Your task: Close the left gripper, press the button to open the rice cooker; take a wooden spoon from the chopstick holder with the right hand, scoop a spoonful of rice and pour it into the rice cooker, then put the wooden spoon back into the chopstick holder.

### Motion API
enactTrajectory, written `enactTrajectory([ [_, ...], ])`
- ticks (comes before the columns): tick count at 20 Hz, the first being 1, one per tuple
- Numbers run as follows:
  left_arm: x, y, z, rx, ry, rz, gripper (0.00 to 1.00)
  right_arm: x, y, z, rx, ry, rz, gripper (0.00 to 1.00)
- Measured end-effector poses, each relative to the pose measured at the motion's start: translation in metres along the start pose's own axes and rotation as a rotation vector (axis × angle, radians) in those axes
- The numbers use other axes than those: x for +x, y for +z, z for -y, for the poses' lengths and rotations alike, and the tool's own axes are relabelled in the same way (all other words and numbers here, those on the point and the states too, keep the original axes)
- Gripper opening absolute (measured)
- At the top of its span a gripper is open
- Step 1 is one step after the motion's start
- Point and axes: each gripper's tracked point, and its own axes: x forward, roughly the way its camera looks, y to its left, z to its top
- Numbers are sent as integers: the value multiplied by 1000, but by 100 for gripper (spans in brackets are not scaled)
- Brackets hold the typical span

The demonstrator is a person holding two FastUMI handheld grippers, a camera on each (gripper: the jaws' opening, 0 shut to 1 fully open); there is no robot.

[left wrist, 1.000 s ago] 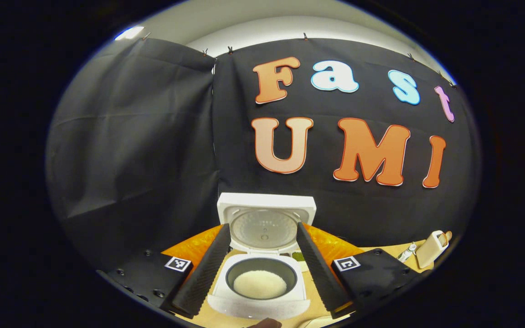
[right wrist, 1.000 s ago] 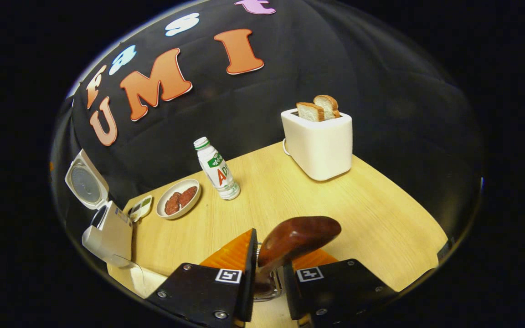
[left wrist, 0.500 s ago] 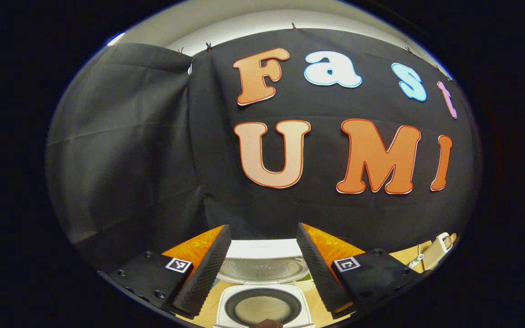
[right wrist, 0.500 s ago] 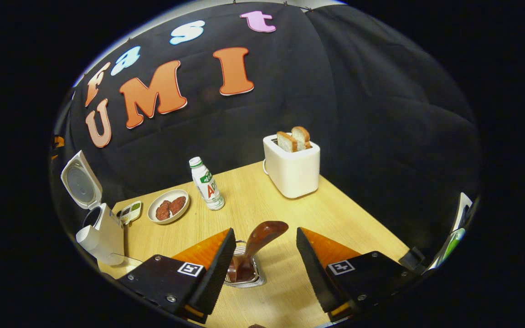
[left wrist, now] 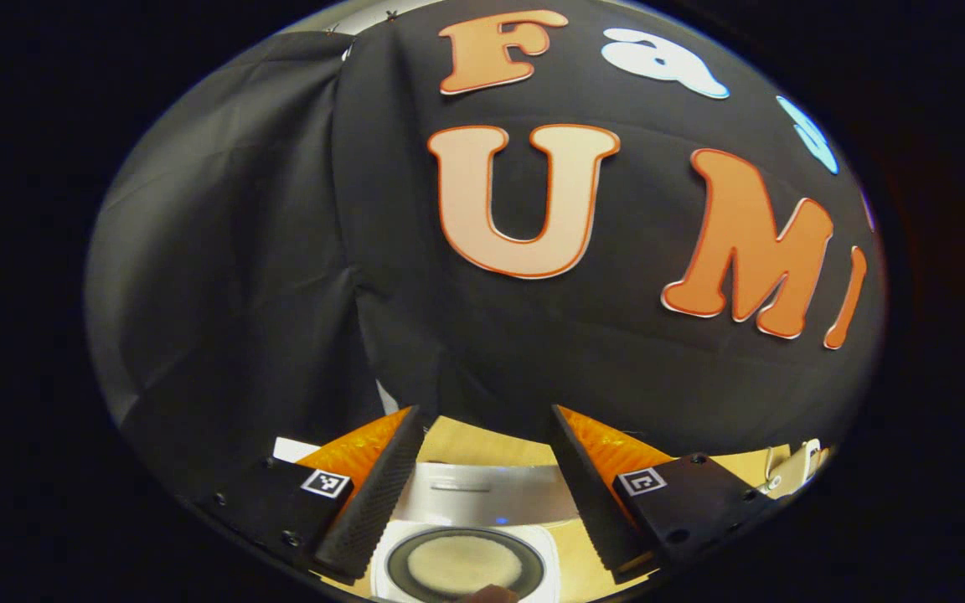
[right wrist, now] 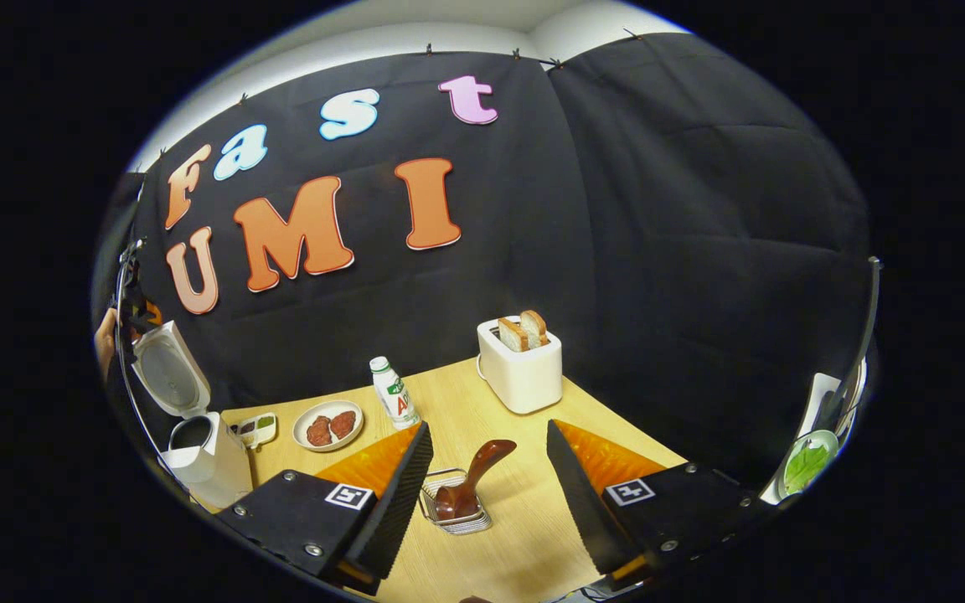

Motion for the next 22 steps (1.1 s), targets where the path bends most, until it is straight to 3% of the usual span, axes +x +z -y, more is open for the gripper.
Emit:
enactTrajectory([
  [2, 2, -10, 2, 79, -5, -64, 100, -1, 6, -3, 10, 11, 20, 86],
  [5, -8, -37, 13, 60, -46, -194, 99, 4, 6, -8, 17, 31, 25, 86],
  [12, -65, -127, 6, 56, -52, -474, 100, 18, 4, -31, -9, 134, 11, 86],
  [22, -91, -256, 2, 85, -38, -750, 100, 31, 3, -59, -54, 240, -7, 86],
])
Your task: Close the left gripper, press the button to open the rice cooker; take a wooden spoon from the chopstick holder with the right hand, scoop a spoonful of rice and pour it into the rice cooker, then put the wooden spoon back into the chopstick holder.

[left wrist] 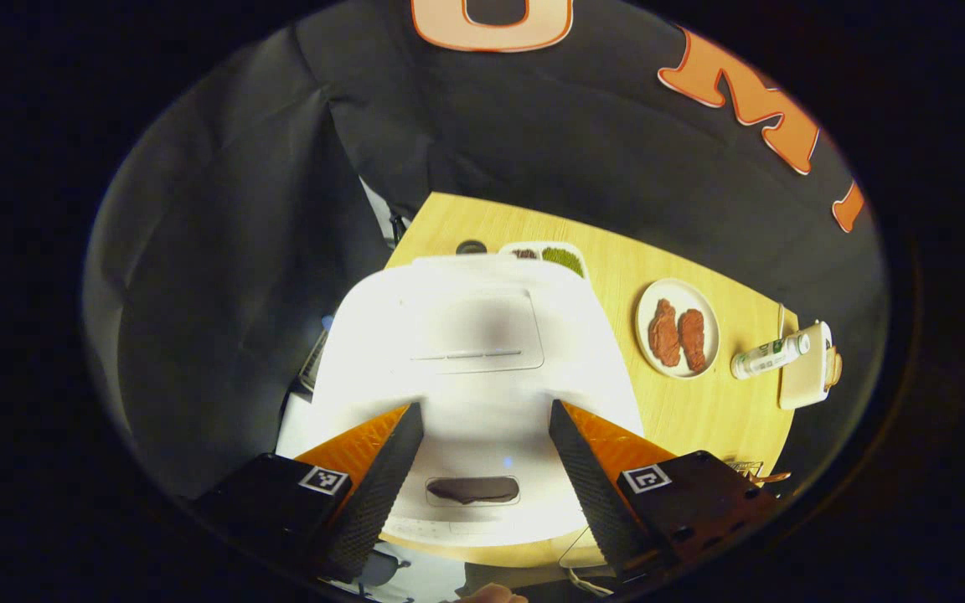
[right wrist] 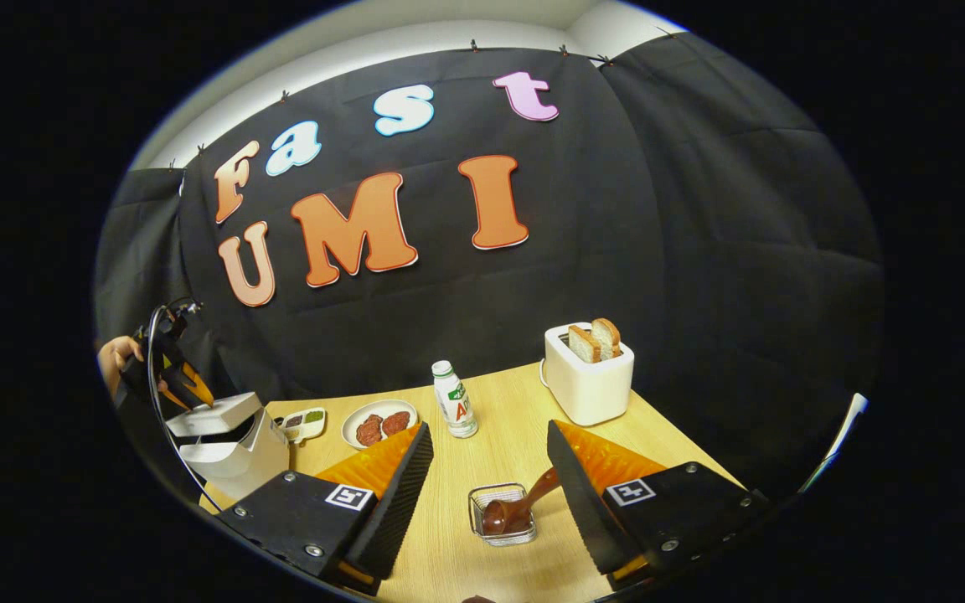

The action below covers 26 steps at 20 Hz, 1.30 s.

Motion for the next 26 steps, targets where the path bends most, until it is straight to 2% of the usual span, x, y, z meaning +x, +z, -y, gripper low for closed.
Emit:
enactTrajectory([
  [2, 21, -23, 2, -7, 4, -79, 100, 2, -2, -4, -11, 14, -9, 86],
  [7, 17, -15, 6, -7, 9, -60, 100, 6, 2, -18, -33, 45, -1, 86],
  [8, 15, -12, 5, -1, 20, -26, 100, 7, 5, -21, -36, 50, 5, 86],
  [11, -30, 18, 27, 37, -59, 238, 100, 8, 23, -37, -63, 75, 44, 86],
  [14, -116, 48, 50, 95, -104, 568, 100, 8, 59, -58, -122, 90, 136, 86],
  [17, -191, 45, 70, 159, -136, 854, 100, 4, 96, -87, -138, 124, 242, 86],
  [20, -246, 16, 87, 160, -175, 1008, 99, -1, 118, -115, -157, 168, 326, 86],
  [22, -252, -10, 92, 165, -153, 1053, 100, -5, 128, -138, -155, 215, 376, 86],
  [24, -270, -26, 100, 173, -147, 1143, 96, -8, 124, -161, -169, 260, 396, 86],
  [26, -292, -44, 109, 181, -145, 1252, 100, -9, 119, -180, -186, 301, 394, 86],
])
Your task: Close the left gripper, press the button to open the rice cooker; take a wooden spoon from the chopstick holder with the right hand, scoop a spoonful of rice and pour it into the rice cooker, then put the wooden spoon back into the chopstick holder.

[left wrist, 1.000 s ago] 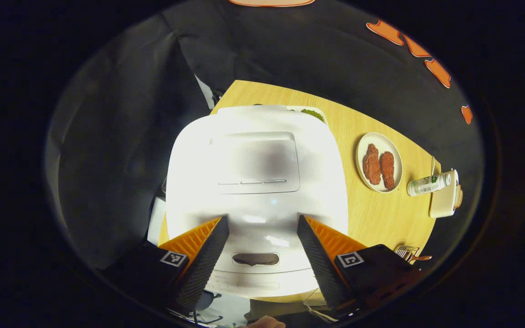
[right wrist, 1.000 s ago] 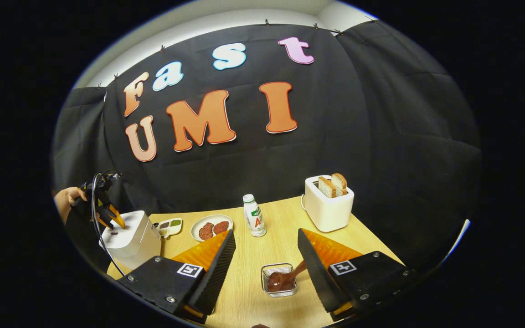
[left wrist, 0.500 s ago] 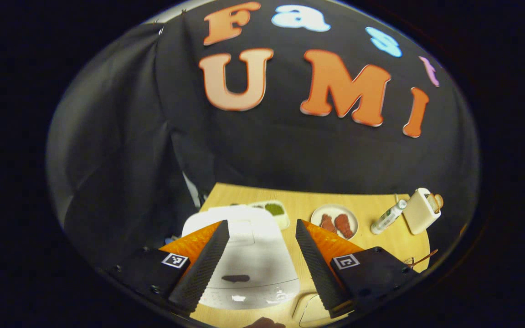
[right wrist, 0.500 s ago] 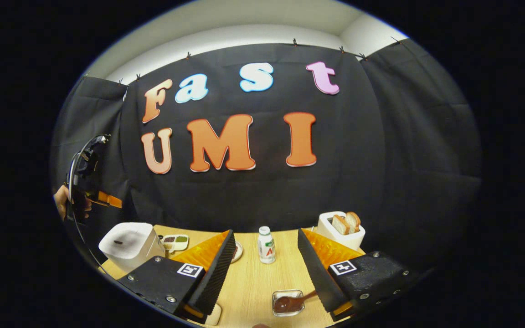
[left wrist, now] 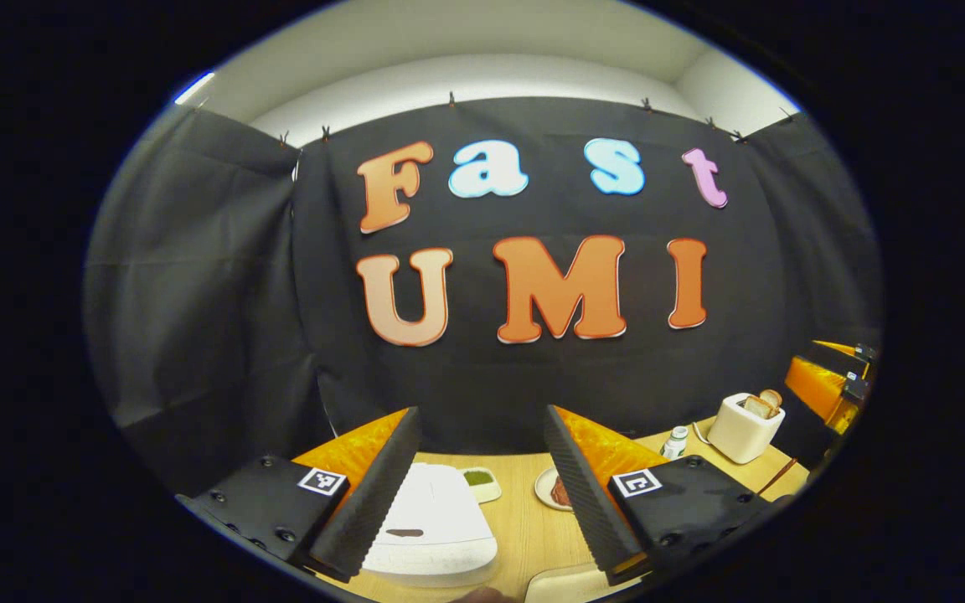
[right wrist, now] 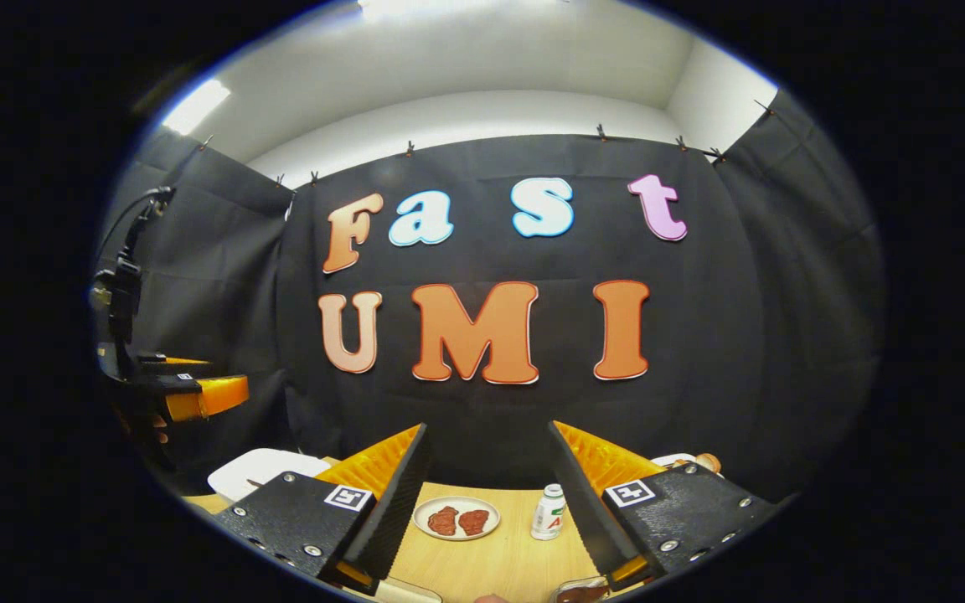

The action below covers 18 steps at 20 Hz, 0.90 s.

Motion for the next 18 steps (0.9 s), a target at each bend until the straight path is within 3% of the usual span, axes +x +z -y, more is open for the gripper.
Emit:
enactTrajectory([
  [4, -22, -2, 15, -39, -11, 63, 100, 5, 3, -28, 16, 62, 11, 87],
  [6, -30, 3, 12, -7, -3, 100, 100, 6, 9, -32, 10, 78, 38, 87],
  [10, -34, -3, 12, 82, 13, 126, 100, 15, 11, -39, 3, 95, 46, 87],
  [18, -23, 1, 23, 84, -27, 131, 100, 15, 17, -38, 16, 104, 72, 87],
])
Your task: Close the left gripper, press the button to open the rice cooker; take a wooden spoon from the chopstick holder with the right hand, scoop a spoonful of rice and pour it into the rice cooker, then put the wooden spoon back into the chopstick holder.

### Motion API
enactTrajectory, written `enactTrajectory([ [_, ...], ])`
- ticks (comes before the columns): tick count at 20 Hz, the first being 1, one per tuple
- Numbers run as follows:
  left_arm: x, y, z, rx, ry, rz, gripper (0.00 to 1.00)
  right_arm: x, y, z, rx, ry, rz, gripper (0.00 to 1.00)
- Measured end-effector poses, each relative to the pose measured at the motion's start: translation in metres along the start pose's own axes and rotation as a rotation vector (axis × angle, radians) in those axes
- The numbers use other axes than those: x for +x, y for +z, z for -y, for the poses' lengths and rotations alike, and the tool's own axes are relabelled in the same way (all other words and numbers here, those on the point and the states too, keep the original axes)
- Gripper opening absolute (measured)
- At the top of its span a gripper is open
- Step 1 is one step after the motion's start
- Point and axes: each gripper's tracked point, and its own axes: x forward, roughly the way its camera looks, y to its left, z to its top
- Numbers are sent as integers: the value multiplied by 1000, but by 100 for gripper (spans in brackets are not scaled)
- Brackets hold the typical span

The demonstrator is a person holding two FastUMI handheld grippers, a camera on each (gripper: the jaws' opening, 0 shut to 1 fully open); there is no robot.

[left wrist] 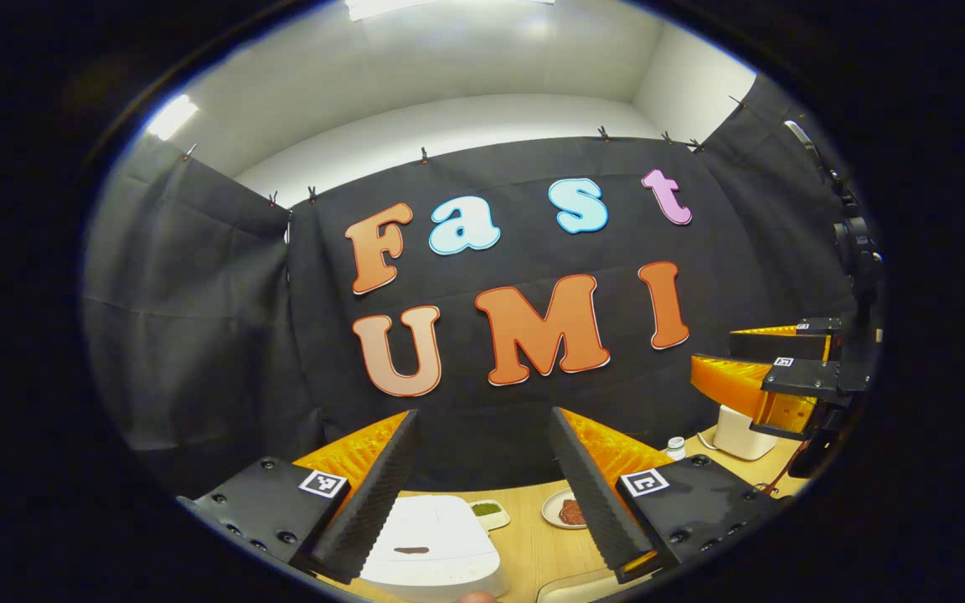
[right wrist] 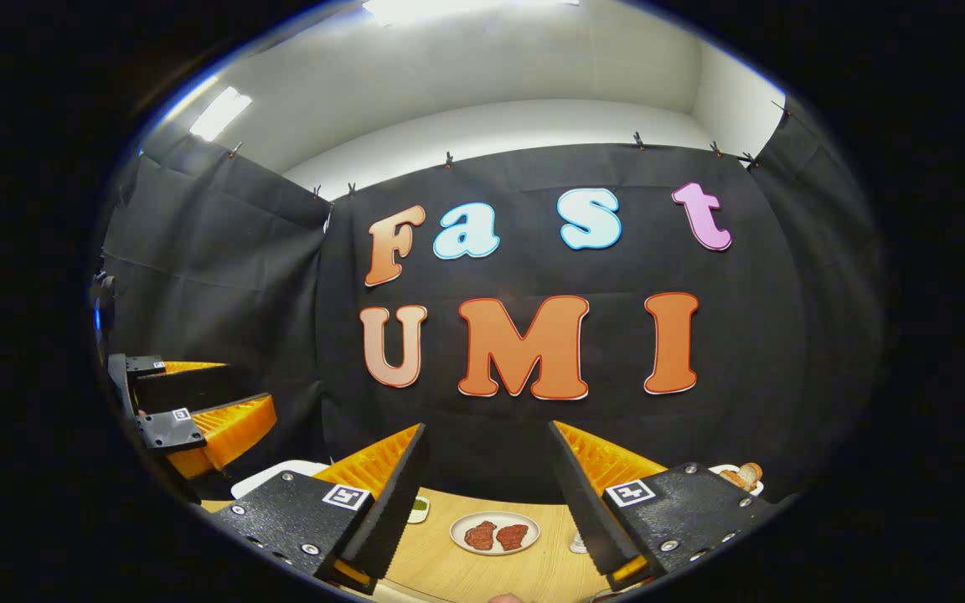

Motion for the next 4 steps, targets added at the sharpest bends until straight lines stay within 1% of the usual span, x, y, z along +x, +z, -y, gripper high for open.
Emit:
enactTrajectory([
  [4, 4, 0, 1, -21, -6, 3, 100, -1, 1, 10, -19, -27, 14, 87],
])
